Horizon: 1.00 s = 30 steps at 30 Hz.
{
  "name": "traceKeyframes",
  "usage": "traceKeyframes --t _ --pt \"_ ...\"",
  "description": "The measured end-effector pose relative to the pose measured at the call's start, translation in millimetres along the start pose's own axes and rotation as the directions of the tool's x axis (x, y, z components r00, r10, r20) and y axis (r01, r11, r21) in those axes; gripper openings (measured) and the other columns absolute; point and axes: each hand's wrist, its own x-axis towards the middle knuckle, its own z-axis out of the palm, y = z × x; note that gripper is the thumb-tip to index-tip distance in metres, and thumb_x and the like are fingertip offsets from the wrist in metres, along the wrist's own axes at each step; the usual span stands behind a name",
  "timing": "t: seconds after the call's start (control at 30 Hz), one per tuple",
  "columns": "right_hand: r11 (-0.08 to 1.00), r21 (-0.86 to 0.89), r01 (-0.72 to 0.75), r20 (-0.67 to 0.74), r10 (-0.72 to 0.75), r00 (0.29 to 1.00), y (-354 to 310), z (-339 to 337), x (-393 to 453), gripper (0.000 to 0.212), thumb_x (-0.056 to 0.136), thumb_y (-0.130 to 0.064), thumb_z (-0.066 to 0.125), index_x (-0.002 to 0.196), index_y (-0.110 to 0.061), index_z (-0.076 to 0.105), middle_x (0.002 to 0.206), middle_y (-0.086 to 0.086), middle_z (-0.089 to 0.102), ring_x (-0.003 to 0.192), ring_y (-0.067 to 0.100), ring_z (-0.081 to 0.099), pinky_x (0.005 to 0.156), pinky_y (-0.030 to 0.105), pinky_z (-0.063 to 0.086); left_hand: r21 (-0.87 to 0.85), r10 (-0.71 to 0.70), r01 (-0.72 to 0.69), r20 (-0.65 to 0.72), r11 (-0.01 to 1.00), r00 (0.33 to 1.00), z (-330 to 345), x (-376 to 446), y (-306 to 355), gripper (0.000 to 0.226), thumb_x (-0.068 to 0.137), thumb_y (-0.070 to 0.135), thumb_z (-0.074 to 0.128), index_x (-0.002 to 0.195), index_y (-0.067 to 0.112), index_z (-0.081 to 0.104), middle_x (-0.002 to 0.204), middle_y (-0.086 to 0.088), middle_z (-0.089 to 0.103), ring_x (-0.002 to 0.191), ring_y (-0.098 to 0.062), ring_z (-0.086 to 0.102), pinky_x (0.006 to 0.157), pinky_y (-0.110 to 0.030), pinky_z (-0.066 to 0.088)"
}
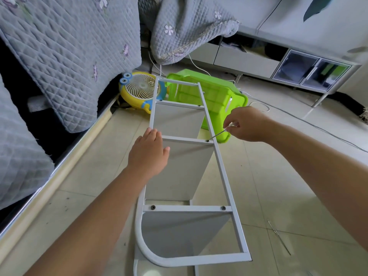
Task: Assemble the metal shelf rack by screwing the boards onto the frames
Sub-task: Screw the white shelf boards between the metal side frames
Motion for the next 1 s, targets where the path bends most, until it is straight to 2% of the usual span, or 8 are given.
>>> traceKeyframes --t 0.17,0.3,0.4,0.57,0.67,0.77,0.87,1.0 --pt "0.991 -0.032 -0.131 0.129 0.134 0.983 -15.9 -9.2 15.5 0.034 0.094 -0.020 0.042 0.063 -0.007 0.050 0.060 0.002 0.038 0.074 0.024 0.045 0.061 0.028 0.040 -0.046 -0.005 0.006 0.002 0.999 1.000 0.2 -1.8 1.1 0.055 0.100 0.031 0.029 0.147 0.006 0.014 0.156 -0.004 0.010 0.145 -0.018 0.003 0.114 -0.030 0.014" --pt "0.937 0.086 -0.338 0.263 0.306 0.915 -17.4 -14.3 33.4 0.029 0.090 -0.006 0.042 0.064 0.000 0.052 0.054 0.007 0.033 0.045 0.019 0.032 0.042 0.018 0.025 -0.048 -0.012 0.012 -0.006 0.999 1.000 1.3 -2.3 1.4 0.055 0.100 0.031 0.030 0.147 0.007 0.014 0.156 -0.003 0.010 0.145 -0.017 0.003 0.113 -0.029 0.015" --pt "0.919 0.146 -0.367 0.330 0.304 0.894 -14.9 -23.2 30.1 0.031 0.094 -0.016 0.043 0.068 -0.001 0.050 0.058 0.010 0.040 0.043 0.019 0.034 0.046 0.021 0.038 -0.044 -0.009 0.009 0.001 0.999 1.000 -0.7 -4.3 1.9 0.055 0.100 0.031 0.029 0.147 0.007 0.014 0.157 -0.003 0.008 0.145 -0.017 0.002 0.114 -0.029 0.015" --pt "0.976 0.156 -0.154 0.128 0.134 0.983 -25.4 -19.8 20.2 0.026 0.093 -0.020 0.046 0.107 -0.008 0.064 0.108 0.008 0.062 0.103 0.025 0.054 0.082 0.029 0.043 -0.050 -0.007 0.007 0.005 0.999 1.000 -0.2 -5.2 0.7 0.056 0.100 0.030 0.030 0.148 0.007 0.012 0.157 -0.002 0.008 0.145 -0.016 0.001 0.114 -0.029 0.015" --pt "0.951 0.171 -0.258 0.157 0.232 0.960 -23.0 -13.2 30.2 0.024 0.092 -0.015 0.048 0.090 0.003 0.064 0.065 0.009 0.052 0.066 0.027 0.052 0.053 0.025 0.038 -0.063 -0.010 0.010 -0.004 0.998 1.000 1.2 -4.0 1.5 0.056 0.099 0.030 0.032 0.147 0.007 0.013 0.157 -0.003 0.008 0.145 -0.016 0.001 0.113 -0.029 0.016" --pt "0.771 0.323 -0.549 0.379 0.426 0.821 -2.5 -13.0 35.8 0.026 0.091 -0.008 0.049 0.069 0.001 0.059 0.038 0.001 0.027 0.030 0.013 0.024 0.038 0.013 0.020 -0.043 -0.012 0.012 -0.014 0.999 1.000 2.7 -5.3 0.8 0.056 0.098 0.031 0.034 0.146 0.007 0.016 0.155 -0.003 0.013 0.145 -0.016 0.006 0.111 -0.029 0.023" --pt "0.741 0.347 -0.575 0.457 0.402 0.794 5.5 -8.1 30.9 0.033 0.092 -0.012 0.048 0.061 -0.004 0.057 0.031 -0.005 0.020 0.032 0.011 0.017 0.041 0.012 0.016 -0.045 -0.015 0.014 -0.021 0.999 1.000 0.7 -5.9 0.1 0.054 0.098 0.031 0.035 0.145 0.008 0.018 0.154 -0.002 0.014 0.144 -0.015 0.006 0.108 -0.029 0.027" --pt "0.874 0.233 -0.427 0.244 0.372 0.896 -2.3 -15.0 33.4 0.027 0.092 -0.018 0.052 0.083 0.004 0.065 0.044 0.005 0.034 0.041 0.018 0.030 0.043 0.019 0.024 -0.012 -0.008 0.008 -0.002 1.000 1.000 -6.2 -6.3 3.3 0.051 0.098 0.033 0.034 0.141 0.005 0.026 0.151 -0.005 0.021 0.142 -0.018 0.014 0.105 -0.032 0.028"
